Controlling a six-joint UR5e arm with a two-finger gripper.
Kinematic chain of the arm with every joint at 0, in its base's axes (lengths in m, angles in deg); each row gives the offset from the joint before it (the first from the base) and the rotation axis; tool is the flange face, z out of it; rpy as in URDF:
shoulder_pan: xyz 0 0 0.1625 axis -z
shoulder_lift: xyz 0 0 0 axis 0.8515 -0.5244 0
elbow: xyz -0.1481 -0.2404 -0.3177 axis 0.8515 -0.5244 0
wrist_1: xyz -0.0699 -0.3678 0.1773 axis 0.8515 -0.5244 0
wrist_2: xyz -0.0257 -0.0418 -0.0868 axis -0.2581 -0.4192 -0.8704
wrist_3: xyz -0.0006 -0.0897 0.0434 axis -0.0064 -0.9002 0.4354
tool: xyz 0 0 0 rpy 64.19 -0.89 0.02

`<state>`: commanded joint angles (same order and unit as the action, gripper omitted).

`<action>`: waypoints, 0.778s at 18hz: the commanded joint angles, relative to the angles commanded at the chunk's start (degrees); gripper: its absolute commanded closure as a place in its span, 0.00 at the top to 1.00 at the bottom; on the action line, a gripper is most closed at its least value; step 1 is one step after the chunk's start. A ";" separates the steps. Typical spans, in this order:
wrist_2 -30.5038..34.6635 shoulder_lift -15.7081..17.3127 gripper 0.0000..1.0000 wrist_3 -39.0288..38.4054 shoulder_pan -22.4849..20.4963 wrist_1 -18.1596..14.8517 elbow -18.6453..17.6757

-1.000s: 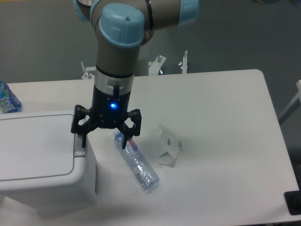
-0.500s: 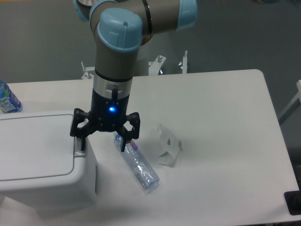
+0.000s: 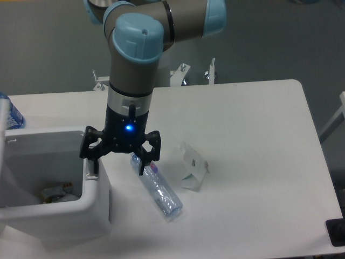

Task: Open the trash can
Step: 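Lift the gripper away from the open bin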

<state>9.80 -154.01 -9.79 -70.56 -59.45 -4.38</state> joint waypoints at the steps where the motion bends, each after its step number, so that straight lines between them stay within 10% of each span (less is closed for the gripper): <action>1: 0.00 -0.09 1.00 0.61 0.00 0.09 1.23; 8: 2.88 0.52 1.00 9.20 -6.67 0.09 6.07; 14: 13.78 4.03 1.00 18.87 -13.35 -1.66 0.37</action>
<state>23.58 -149.98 9.08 -83.91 -61.11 -4.01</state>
